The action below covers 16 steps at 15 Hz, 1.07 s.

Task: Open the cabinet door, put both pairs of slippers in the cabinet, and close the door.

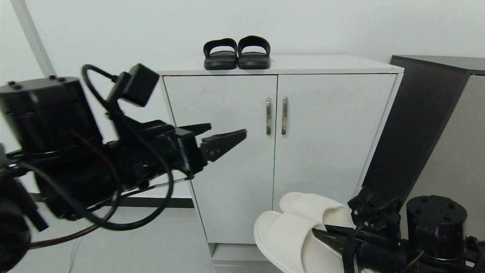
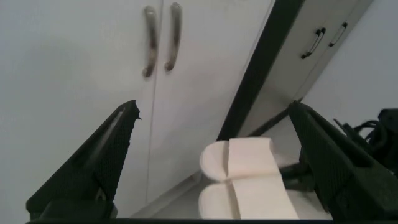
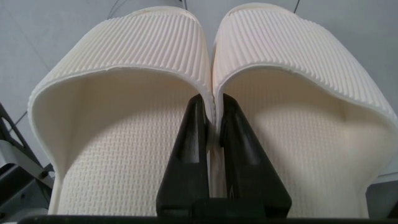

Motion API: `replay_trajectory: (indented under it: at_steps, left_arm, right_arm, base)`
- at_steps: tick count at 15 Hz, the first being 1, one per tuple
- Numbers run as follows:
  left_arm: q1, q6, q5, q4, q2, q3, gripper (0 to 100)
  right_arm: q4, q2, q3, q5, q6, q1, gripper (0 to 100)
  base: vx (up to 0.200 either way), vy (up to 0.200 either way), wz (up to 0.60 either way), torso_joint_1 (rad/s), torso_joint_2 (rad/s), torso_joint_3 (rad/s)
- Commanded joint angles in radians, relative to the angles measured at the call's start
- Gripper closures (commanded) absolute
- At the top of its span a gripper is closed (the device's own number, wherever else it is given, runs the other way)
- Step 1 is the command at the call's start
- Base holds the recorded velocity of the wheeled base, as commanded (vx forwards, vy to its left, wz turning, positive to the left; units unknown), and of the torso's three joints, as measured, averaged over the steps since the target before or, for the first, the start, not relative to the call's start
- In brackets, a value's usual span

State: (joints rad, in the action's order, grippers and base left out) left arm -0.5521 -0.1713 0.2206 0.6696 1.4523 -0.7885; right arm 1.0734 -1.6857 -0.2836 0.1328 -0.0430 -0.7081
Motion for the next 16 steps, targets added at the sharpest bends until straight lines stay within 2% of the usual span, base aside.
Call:
replay_trajectory:
  at_steps: [1, 4, 6, 8, 9, 10, 12, 13, 14, 16]
  left_arm:
    - [-0.031, -0.007, 0.019, 0.016, 0.195, -0.127, 0]
    - [-0.031, -0.020, 0.088, -0.022, 0.301, -0.290, 0]
    - [-0.042, -0.068, 0.135, -0.071, 0.332, -0.385, 0]
    - [-0.042, -0.134, 0.223, -0.114, 0.373, -0.477, 0]
    - [-0.038, -0.149, 0.256, -0.134, 0.415, -0.523, 0]
    - [-0.031, -0.151, 0.279, -0.150, 0.456, -0.564, 0]
    - [-0.029, -0.171, 0.310, -0.166, 0.499, -0.626, 0]
    - [-0.029, -0.208, 0.319, -0.183, 0.523, -0.687, 0]
    - [-0.029, -0.218, 0.319, -0.199, 0.537, -0.716, 0]
    - [-0.028, -0.218, 0.309, -0.245, 0.566, -0.779, 0]
  right_arm:
    - [-0.001, -0.002, 0.003, 0.001, -0.002, -0.001, 100]
    - [-0.001, 0.000, 0.009, 0.001, -0.005, 0.004, 100]
    - [-0.001, -0.005, 0.011, 0.001, -0.005, 0.004, 100]
    - [-0.001, -0.015, 0.011, 0.001, -0.005, 0.004, 100]
    - [-0.001, -0.015, 0.011, 0.001, -0.006, 0.009, 100]
    - [-0.001, -0.015, 0.014, 0.002, -0.006, 0.015, 100]
    - [-0.001, -0.015, 0.015, 0.004, -0.006, 0.021, 100]
    - [-0.001, -0.015, 0.015, 0.004, -0.006, 0.021, 100]
    - [-0.001, -0.015, 0.015, 0.004, -0.006, 0.021, 100]
    - [-0.001, -0.015, 0.014, 0.004, -0.006, 0.022, 100]
  base:
    - [0.000, 0.000, 0.00, 0.000, 0.00, 0.000]
    - [0.000, 0.000, 0.00, 0.000, 0.00, 0.000]
    - [0.000, 0.000, 0.00, 0.000, 0.00, 0.000]
    - [0.000, 0.000, 0.00, 0.000, 0.00, 0.000]
    - [0.000, 0.000, 0.00, 0.000, 0.00, 0.000]
    - [0.000, 0.000, 0.00, 0.000, 0.00, 0.000]
    - [0.000, 0.000, 0.00, 0.000, 0.00, 0.000]
    - [0.000, 0.000, 0.00, 0.000, 0.00, 0.000]
    - [0.000, 0.000, 0.00, 0.000, 0.00, 0.000]
    - [0.000, 0.000, 0.00, 0.000, 0.00, 0.000]
